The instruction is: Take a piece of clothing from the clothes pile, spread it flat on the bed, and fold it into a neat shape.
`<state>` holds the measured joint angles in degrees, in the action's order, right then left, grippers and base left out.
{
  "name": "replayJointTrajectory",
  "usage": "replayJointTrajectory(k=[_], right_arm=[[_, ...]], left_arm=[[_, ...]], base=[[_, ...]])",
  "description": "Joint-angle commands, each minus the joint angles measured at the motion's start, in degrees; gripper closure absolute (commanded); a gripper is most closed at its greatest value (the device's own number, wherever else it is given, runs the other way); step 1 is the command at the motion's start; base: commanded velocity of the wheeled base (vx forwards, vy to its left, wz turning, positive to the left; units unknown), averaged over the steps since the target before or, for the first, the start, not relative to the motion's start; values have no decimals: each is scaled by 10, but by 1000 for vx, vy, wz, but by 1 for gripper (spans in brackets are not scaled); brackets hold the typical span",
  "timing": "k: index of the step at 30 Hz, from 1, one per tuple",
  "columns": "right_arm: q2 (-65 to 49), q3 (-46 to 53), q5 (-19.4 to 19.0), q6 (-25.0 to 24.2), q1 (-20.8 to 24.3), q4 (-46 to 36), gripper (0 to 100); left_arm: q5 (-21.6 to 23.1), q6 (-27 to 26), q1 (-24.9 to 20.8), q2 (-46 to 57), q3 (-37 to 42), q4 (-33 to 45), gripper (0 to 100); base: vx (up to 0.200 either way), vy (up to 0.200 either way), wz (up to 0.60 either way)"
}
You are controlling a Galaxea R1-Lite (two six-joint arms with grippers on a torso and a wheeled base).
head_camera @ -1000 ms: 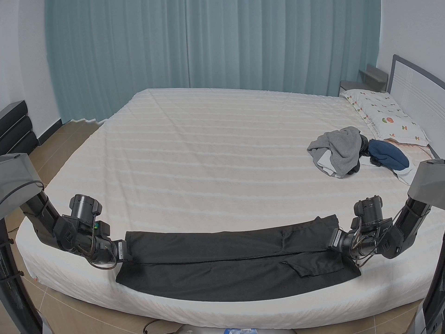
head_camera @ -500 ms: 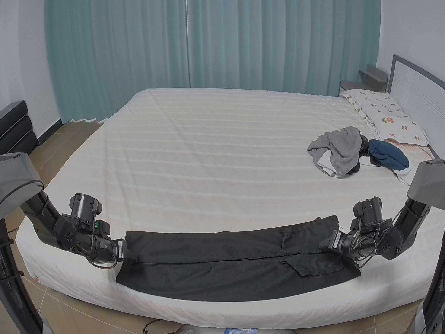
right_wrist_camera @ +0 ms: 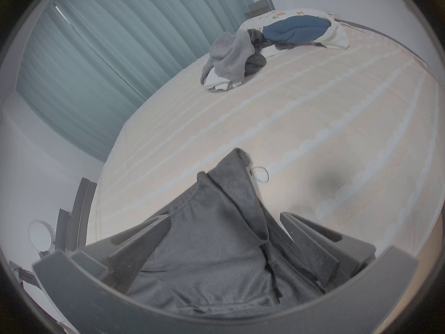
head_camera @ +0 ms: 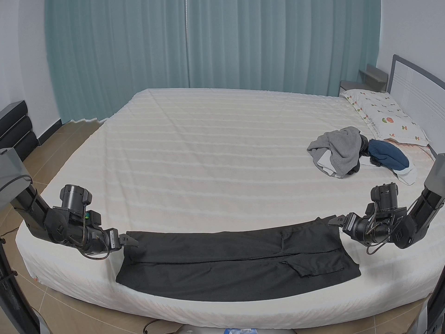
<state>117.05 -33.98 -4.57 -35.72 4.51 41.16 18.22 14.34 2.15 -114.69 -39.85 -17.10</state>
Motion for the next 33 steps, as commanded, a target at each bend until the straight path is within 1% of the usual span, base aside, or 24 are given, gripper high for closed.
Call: replayJointTrajectory(k=[1,3,4,5,8,10,11,13,14,15,17,18,21,24,26,31,33], right_arm=[[-5,-15,-7,-6,-20,1,0],[-2,-19,-22,-15,-26,2,0],[-2,-19,-22,-15,-26,2,0],[3,-22,-31,-24,-29,2,0],[11,-31,-42,-38,-34,1,0],[12,-32,-44,-40,-35,0,0],[15,-34,-51,-42,-36,0,0],[17,-34,-53,-44,-37,1,0],[17,-34,-53,-44,-37,1,0],[18,-35,-53,-45,-37,1,0],[20,-36,-54,-45,-37,1,0],[27,-37,-54,-46,-38,2,0],[41,-50,-57,-54,-44,1,0],[58,-59,-76,-62,-54,1,0],[65,-64,-81,-62,-54,1,0],[97,-100,-83,-63,-54,0,0],[107,-109,-83,-63,-54,1,0]], left_arm=[[2,20,6,5,-20,-1,0],[2,54,1,-13,-33,-7,0],[2,54,1,-13,-33,-7,0],[2,77,-7,-31,-47,-8,0],[2,102,-13,-56,-60,-9,0],[2,105,-14,-62,-64,-9,0],[2,123,-20,-84,-74,-19,0],[1,147,-24,-100,-83,-33,0],[1,147,-24,-100,-83,-33,0],[-2,170,-26,-108,-88,-51,0],[-3,180,-26,-113,-88,-64,0],[-4,182,-26,-114,-88,-72,100],[-6,184,-24,-116,-88,-73,100],[-13,211,-24,-114,-90,-75,100],[-16,216,-22,-113,-90,-75,100],[-36,218,-10,-111,-88,-75,100],[-37,219,-7,-110,-89,-76,100]], base=[[0,0,0],[0,0,0],[0,0,0],[0,0,0],[0,0,0],[0,0,0],[0,0,0],[0,0,0],[0,0,0],[0,0,0],[0,0,0],[0,0,0],[0,0,0],[0,0,0],[0,0,0],[0,0,0],[0,0,0]])
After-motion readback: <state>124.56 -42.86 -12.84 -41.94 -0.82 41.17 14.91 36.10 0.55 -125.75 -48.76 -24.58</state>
